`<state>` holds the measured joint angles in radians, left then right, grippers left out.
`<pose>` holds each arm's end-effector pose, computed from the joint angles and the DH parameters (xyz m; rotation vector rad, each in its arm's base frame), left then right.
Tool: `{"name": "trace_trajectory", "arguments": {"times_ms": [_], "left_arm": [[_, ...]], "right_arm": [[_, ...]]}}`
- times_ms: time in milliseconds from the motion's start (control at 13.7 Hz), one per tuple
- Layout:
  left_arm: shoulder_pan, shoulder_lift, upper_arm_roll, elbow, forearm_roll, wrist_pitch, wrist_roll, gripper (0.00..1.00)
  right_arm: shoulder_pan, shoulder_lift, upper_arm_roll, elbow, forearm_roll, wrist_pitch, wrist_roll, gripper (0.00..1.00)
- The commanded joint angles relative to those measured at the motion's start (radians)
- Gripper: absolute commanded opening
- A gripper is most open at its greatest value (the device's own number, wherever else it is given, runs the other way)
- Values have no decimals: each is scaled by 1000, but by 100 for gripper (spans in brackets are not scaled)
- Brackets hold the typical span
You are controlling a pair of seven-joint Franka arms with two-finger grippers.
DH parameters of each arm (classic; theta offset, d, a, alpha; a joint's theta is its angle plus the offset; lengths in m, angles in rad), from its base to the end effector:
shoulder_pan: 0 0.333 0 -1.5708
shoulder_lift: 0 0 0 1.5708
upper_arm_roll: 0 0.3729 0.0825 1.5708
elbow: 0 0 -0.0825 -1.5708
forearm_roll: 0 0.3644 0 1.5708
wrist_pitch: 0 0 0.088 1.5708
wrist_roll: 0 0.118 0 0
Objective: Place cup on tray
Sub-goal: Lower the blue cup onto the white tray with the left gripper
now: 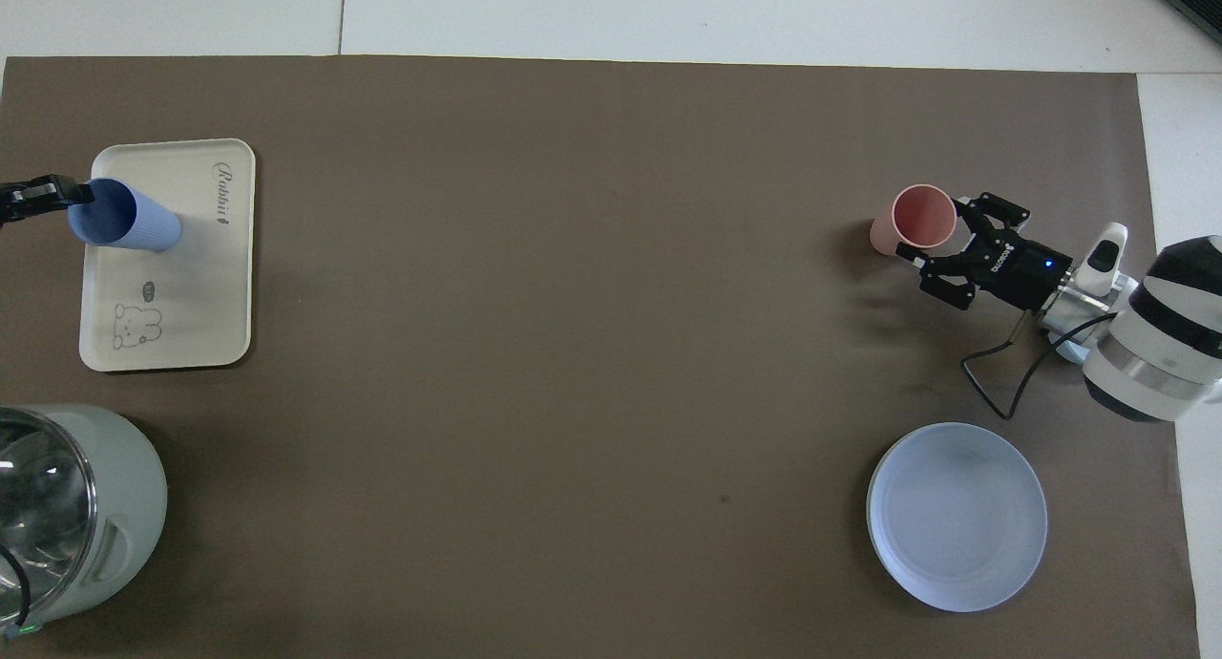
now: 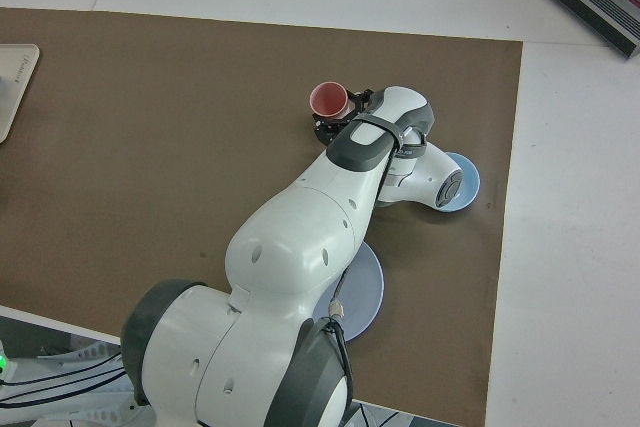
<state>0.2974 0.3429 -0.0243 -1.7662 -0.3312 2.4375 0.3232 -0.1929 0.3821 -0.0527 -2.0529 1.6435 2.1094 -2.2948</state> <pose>0.6549 0.1824 0.4577 2.9215 0.2501 0.5752 0.6021 -0.0910 0.3230 -2.0416 -0.9031 -1.3408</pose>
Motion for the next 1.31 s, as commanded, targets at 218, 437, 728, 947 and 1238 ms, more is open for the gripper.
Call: {"name": "trace_trajectory", "arguments": {"times_ms": [218,437,728,947,1238], "left_arm": [[9,-51,0,178,46,-367,-10,64],[-30,-71,-13,330,210,-610,-36,64],[-188,-114,-3,390,366,-828,-75,64],[-283,-177,-14,389,428,-906,-136,64],[-285,-257,-26,303,419,-956,-148,100]], "right_arm": [[-5,-89,-1,-1,-55,-16,44,100],[-13,-196,-6,0,-293,9,319,100],[-10,-313,-6,13,-593,11,657,100],[39,-409,-4,19,-903,14,927,100],[153,-495,8,19,-1256,11,1353,100]]}}
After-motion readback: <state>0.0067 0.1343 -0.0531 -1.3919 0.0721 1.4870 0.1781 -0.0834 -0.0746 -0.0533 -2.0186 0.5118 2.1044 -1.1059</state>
